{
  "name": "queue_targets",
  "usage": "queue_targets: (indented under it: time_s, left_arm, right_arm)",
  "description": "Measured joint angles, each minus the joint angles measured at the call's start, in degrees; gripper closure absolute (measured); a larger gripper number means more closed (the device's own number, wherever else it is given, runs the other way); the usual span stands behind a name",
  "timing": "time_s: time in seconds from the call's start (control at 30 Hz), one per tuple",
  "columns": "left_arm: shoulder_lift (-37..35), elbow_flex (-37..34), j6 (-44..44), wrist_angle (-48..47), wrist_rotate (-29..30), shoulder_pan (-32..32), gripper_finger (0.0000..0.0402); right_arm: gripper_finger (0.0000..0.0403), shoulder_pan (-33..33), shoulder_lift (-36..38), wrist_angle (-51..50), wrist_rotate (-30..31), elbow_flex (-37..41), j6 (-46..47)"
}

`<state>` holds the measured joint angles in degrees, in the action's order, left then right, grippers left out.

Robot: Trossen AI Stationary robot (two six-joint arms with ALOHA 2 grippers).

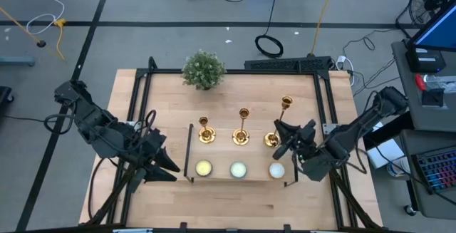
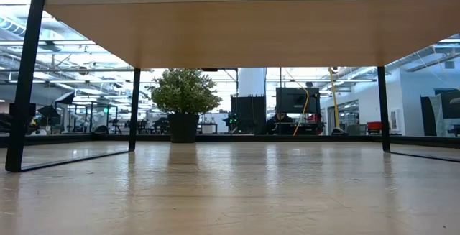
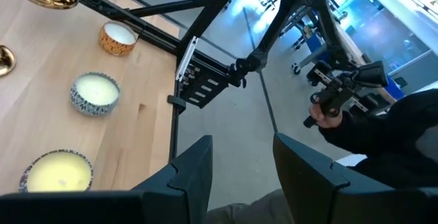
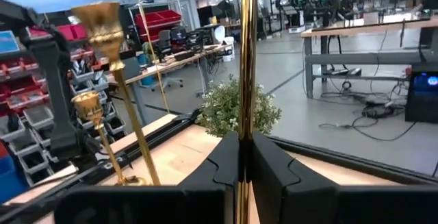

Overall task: Pick & Place candle stick holders
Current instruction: Put the candle holder on the shelf aligned with the other candle holder

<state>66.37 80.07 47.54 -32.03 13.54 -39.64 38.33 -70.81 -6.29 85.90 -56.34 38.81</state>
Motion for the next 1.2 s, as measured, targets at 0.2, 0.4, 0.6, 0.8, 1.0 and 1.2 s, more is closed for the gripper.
queue_targets:
  time_s: [0.2,0.4,0.6,0.8,1.0,1.2]
  left_arm:
    - [0.0,0.0,1.3,0.0,0.0,-0.6,0.0241]
    - [0.4,0.0,3.2,0.1,0.0,-1.4,0.0241]
    - [0.7,0.0,3.8,0.2,0.3,-1.7,0.0241]
    - [1.2,0.0,4.1,0.1,0.5,-1.7,0.0241]
    - [1.8,0.0,4.3,0.1,0.5,-1.7,0.0241]
    - [2.3,0.0,4.5,0.3,0.5,-1.7,0.0241]
  right_arm:
    - [0.0391,0.7,0.0,23.0,3.8,5.7,-21.0]
    - [0.0391,1.1,0.0,34.8,4.2,8.3,-31.6]
    - [0.0391,1.1,-0.1,34.7,4.2,10.6,-28.0]
    - [0.0391,1.1,-0.1,34.8,4.2,11.3,-27.6]
    - [0.0391,1.1,-0.1,32.6,4.1,11.3,-27.1]
    - [0.0391,1.1,-0.2,28.4,4.1,11.3,-23.3]
